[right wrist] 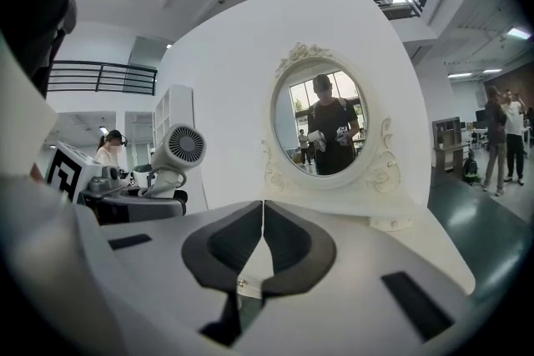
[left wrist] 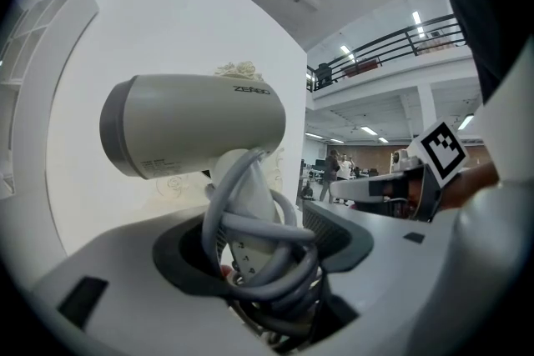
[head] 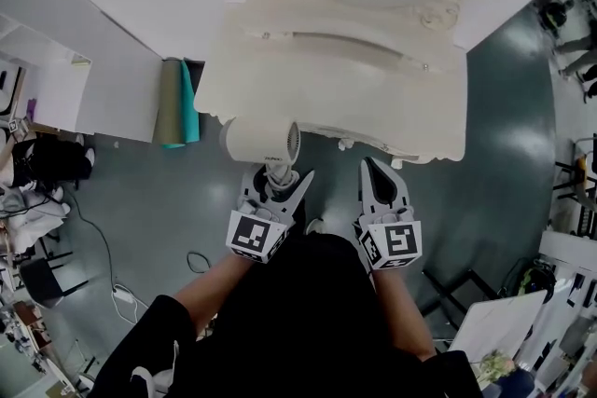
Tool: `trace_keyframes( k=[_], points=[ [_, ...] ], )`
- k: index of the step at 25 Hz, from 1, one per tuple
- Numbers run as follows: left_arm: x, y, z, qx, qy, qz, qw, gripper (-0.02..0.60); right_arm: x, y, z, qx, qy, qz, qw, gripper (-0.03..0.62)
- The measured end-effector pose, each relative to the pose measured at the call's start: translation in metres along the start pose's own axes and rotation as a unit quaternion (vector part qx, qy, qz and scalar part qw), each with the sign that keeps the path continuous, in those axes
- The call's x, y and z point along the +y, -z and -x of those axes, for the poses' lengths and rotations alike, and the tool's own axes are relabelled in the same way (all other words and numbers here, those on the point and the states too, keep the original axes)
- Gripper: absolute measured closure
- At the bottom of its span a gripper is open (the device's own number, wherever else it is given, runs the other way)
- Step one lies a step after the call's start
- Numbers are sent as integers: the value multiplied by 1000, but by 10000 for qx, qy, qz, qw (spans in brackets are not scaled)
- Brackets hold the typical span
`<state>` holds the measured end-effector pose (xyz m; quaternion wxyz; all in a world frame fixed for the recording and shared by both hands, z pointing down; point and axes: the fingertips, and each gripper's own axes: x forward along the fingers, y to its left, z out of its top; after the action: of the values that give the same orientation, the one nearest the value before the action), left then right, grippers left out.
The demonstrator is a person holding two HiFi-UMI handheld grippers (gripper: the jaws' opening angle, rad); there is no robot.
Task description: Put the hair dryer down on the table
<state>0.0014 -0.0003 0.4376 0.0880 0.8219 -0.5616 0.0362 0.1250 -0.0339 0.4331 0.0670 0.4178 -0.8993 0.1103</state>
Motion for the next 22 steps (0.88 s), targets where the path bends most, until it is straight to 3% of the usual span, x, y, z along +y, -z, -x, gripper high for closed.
trace_keyframes(
  k=[10, 22],
  points=[
    [55, 11, -60, 374, 249, -21, 9990, 290, -19, 2, -64, 150, 429, -6, 9990, 574],
    [96, 42, -128, 865, 805, -14, 9930, 290, -29, 5, -115, 159, 854, -56, 9962, 574]
  ],
)
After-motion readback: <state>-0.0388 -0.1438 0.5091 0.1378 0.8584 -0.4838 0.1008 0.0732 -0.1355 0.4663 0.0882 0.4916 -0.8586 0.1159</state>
